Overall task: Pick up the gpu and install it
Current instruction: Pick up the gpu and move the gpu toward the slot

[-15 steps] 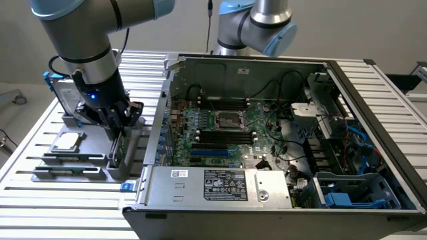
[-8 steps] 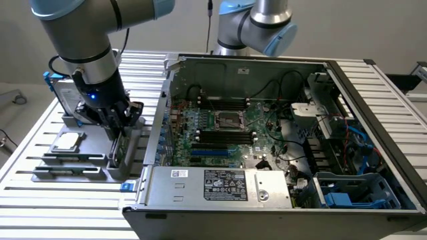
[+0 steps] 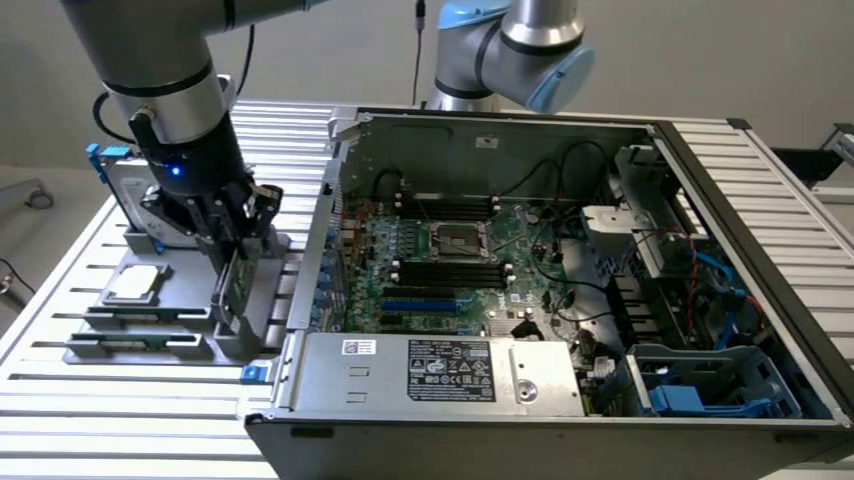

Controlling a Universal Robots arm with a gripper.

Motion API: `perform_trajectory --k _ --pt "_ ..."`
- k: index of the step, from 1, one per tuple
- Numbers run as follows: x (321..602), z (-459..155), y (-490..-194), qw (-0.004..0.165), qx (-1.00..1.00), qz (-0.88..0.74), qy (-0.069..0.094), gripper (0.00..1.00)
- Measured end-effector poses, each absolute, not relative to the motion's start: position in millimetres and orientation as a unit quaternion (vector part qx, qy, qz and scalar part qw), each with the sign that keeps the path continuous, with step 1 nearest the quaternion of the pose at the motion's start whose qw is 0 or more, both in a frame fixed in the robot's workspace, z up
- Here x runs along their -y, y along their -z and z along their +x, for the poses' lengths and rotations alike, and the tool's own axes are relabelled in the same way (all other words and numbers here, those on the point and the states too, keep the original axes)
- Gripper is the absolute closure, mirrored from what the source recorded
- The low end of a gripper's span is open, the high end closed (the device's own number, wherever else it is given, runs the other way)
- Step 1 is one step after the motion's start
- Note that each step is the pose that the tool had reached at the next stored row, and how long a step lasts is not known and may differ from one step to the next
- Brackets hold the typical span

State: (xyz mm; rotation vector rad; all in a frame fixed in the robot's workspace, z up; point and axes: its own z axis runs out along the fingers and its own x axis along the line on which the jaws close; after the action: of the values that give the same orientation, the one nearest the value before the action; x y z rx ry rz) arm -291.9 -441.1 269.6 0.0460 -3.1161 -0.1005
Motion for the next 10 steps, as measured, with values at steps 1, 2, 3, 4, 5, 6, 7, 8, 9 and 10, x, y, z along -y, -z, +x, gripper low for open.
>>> perform_trajectory --k 1,2,3,4,5,6,7,8,9,10 --pt "441 -292 -274 0.012 0.999 0.015 0.032 0.74" --pt "441 -292 -279 0.012 0.999 0.015 0.032 0.74" --pt "441 -292 -283 0.012 0.999 0.015 0.032 0.74" --pt "441 -292 -288 0.012 0.999 0.015 0.032 0.74" --pt "441 -292 -293 0.012 0.999 0.015 0.032 0.74" --pt "441 -292 -297 0.012 0.999 0.015 0.032 0.74" --pt "441 -292 -301 0.012 0.999 0.015 0.032 0.74" --pt "441 -292 -306 0.012 0.999 0.015 0.032 0.74" --pt "441 -291 -311 0.012 0.999 0.015 0.032 0.74" --pt "441 -291 -315 0.012 0.999 0.015 0.032 0.74"
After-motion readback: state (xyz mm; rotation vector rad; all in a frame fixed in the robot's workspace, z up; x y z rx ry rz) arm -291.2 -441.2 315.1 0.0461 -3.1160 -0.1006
